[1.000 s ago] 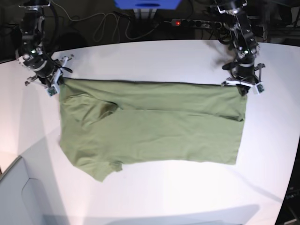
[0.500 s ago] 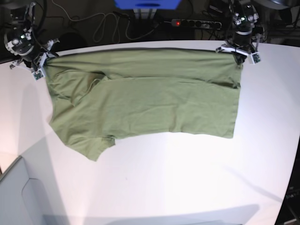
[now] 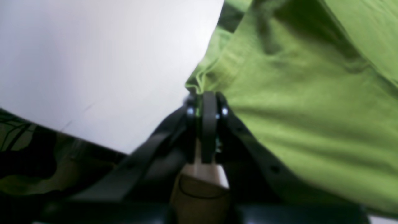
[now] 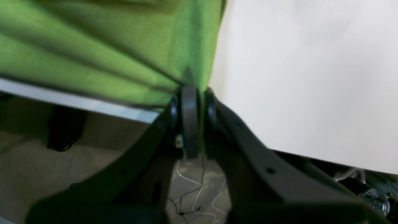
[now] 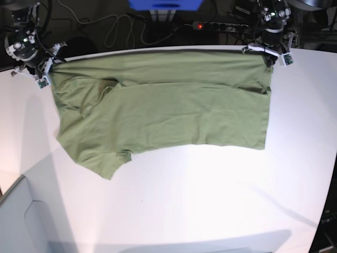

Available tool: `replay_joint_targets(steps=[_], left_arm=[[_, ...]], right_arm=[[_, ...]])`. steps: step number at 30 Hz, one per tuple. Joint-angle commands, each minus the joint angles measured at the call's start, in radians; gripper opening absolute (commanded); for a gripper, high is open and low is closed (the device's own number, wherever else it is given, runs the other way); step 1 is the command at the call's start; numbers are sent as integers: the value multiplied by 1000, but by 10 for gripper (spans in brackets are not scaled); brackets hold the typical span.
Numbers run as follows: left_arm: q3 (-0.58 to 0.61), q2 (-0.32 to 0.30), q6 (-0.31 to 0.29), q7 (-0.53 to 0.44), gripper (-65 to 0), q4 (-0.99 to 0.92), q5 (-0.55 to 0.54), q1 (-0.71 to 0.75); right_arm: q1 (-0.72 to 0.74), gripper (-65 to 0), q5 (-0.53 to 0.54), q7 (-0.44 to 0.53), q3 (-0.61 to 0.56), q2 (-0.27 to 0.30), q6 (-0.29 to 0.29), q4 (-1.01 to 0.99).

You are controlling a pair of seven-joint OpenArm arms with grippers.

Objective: Fold the T-shirt properly
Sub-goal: 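Drag the folded edge back toward the robot with both grippers, then open both grippers and release the shirt edge, then reach both grippers to the hem corners of the shirt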

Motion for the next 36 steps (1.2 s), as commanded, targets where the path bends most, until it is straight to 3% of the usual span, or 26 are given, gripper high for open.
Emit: replay_joint_targets(steps=[1, 6, 10, 18, 24, 27, 30, 33, 36], left_arm=[[-4, -6, 10, -25, -650, 29, 1, 8], [-10, 17, 13, -25, -502, 67, 1, 14], [-10, 18, 15, -27, -473, 136, 1, 36], [-11, 15, 18, -33, -369, 251, 1, 48], [-11, 6, 15, -25, -355, 247, 12, -116], [-10, 6, 13, -25, -355, 237, 14, -202], [-8, 6, 13, -11, -355, 199, 14, -287], [-8, -15, 16, 96, -355, 170, 14, -377], [-7, -51, 13, 190, -355, 121, 14, -454]], right_arm=[[-1, -609, -4, 8, 12, 17, 6, 25], [-18, -373, -4, 0, 15, 3, 6, 112], [-35, -261, -4, -1, 75, -28, 6, 198], [45, -258, -4, -3, 147, -74, 109, 292], [296, -258, -4, -57, 33, -98, 137, 246], [471, -258, -4, -117, -46, -104, 137, 147], [635, -258, -4, -118, -129, -130, 135, -17], [800, -257, -4, -104, -181, -157, 134, -229], [933, -255, -4, -23, -214, -181, 134, -462]])
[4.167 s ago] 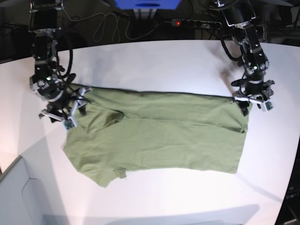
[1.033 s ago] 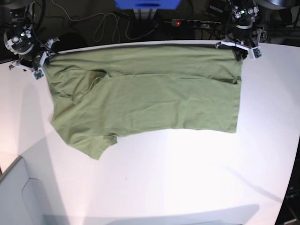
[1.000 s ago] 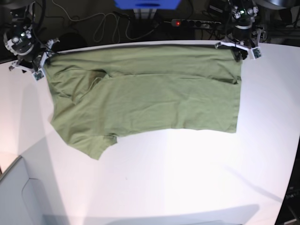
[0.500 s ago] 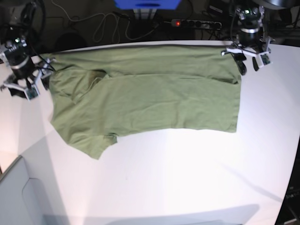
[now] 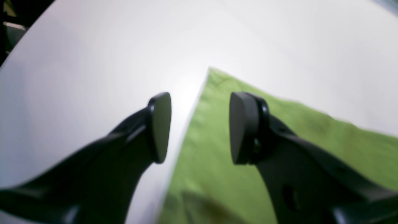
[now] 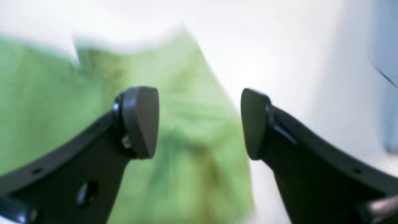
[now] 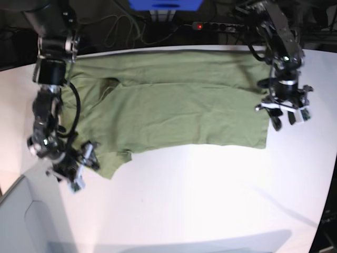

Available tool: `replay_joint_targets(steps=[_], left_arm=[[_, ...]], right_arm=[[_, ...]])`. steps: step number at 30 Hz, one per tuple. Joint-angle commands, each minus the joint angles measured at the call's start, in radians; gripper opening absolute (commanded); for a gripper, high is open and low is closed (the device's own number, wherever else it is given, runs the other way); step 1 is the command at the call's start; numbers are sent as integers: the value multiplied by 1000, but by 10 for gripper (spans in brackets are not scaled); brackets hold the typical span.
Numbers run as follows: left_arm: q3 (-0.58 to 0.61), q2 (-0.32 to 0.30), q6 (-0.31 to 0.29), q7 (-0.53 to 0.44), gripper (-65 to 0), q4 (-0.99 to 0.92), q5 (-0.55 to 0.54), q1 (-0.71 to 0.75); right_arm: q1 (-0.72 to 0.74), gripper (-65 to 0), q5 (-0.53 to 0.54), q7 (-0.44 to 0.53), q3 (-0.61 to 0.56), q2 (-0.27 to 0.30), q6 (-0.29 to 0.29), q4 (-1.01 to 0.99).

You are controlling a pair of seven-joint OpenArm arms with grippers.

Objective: Fold the T-shirt properly
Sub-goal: 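Reach both grippers to the hem corners of the shirt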

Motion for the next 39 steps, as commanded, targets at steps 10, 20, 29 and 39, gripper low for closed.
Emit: replay_joint_targets(steps=[10, 20, 29, 39], left_arm=[[2, -94, -2, -6, -355, -288, -8, -222], [67, -113, -4, -38, -354, -535, -6, -383], [225, -145, 7, -242, -354, -745, -5, -406], [231, -159, 7, -278, -360, -814, -5, -412]], right_arm=[[227, -254, 7, 379, -81, -8, -51, -491], [225, -254, 7, 473, -81, -8, -116, -542], [204, -254, 7, 473, -82, -2, -125, -542], [204, -254, 7, 473, -82, -3, -125, -540]])
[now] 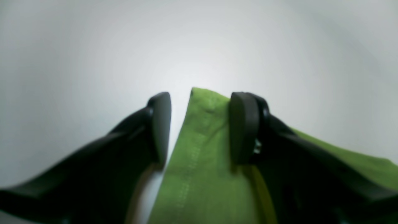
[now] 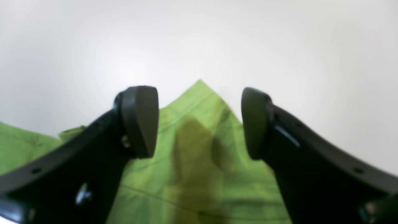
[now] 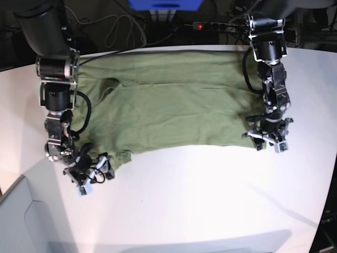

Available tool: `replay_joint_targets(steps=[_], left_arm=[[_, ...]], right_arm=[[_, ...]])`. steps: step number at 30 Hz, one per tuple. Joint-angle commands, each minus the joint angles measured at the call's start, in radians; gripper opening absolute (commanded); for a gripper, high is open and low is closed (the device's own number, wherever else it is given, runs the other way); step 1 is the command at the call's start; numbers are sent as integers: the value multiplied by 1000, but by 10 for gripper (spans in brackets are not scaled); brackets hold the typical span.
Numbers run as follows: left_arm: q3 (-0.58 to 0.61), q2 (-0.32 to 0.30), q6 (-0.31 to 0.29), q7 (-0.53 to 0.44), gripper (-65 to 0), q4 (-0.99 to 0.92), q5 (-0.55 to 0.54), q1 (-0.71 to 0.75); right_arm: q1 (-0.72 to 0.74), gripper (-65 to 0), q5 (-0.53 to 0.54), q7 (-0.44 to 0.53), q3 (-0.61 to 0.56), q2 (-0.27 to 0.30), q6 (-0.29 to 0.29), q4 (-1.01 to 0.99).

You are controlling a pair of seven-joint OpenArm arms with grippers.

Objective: Fold the T-shirt properly
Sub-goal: 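Reach both grippers to the hem corners of the shirt, then grasp the hem and fold it toward the collar with both grippers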

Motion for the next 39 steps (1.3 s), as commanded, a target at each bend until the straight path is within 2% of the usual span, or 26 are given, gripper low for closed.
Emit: replay_joint_targets(steps=[1, 3, 9, 12, 17, 19, 22, 24, 29, 32, 37, 39], left_arm=[[4, -10, 4, 8, -361, 8, -2, -12], [4, -10, 3, 8, -387, 8, -2, -12], [4, -7, -1, 7, -585, 8, -2, -9], [4, -4, -1, 2, -626, 8, -2, -6], [4, -3, -2, 2, -642, 8, -2, -2], [4, -3, -2, 4, -642, 8, -2, 2], [4, -3, -2, 1, -642, 8, -2, 10], [4, -3, -2, 1, -642, 8, -2, 11], [4, -3, -2, 1, -642, 8, -2, 21], [4, -3, -2, 1, -642, 8, -2, 25], [4, -4, -2, 1, -642, 8, -2, 27], [4, -4, -2, 1, -642, 8, -2, 27]], right_arm=[[35, -254, 17, 24, 1, 5, -12, 18], [35, -254, 17, 24, 1, 5, -12, 18], [35, -254, 17, 26, 0, 4, -14, 16], [33, -254, 17, 26, 0, 5, -14, 16], [4, -254, 4, 36, -2, 8, -14, 16], [-21, -254, -82, 75, -19, 5, -24, 16], [-51, -254, -207, 132, -40, -1, -89, 16], [-64, -255, -252, 150, -40, -15, -100, 18], [-64, -267, -258, 147, -40, -15, -100, 18], [-62, -357, -258, 145, -43, -15, -100, 18], [-64, -650, -258, 145, -46, -15, -100, 19], [-65, -642, -258, 145, -42, -15, -100, 24]])
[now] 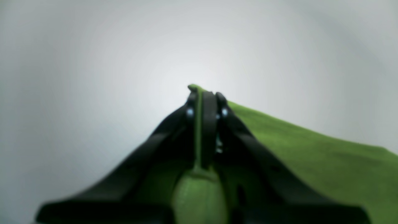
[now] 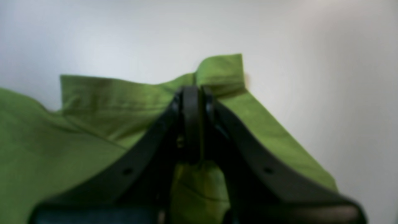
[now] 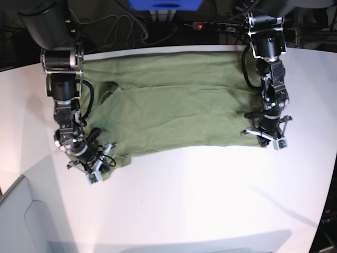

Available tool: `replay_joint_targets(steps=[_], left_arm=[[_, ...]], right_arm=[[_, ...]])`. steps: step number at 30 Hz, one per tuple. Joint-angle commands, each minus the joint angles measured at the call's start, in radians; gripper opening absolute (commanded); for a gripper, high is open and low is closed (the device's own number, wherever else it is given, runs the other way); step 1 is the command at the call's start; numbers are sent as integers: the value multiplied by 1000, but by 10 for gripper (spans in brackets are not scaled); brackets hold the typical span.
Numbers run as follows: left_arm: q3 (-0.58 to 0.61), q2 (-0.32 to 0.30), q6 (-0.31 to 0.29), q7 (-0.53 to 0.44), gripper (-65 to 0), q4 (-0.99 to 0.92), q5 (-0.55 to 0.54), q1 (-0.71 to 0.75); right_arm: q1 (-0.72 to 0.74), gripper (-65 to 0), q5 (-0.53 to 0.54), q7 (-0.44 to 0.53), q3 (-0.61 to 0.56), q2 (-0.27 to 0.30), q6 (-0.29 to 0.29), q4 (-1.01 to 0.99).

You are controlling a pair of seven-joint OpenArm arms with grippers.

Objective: Fold the T-shirt properly
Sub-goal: 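Grasp the hem and fold it toward the collar with both grippers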

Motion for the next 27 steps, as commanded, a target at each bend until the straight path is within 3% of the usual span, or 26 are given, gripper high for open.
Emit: replay_joint_targets(steps=[1, 11, 19, 27], left_arm=[[-1, -7, 3, 34, -642, 8, 2, -2], [-7, -4, 3, 42, -643, 169, -7, 27], [-9, -4, 6, 43, -643, 429, -8, 145], [-10, -2, 5, 34, -643, 522, -10, 254]], right_arm=[[16, -646, -18, -24, 5, 10, -13, 13], [-113, -650, -19, -90, 8, 12, -13, 359], [-222, -650, -18, -95, 101, 6, -13, 541], [-368, -650, -18, -95, 137, 4, -13, 717]])
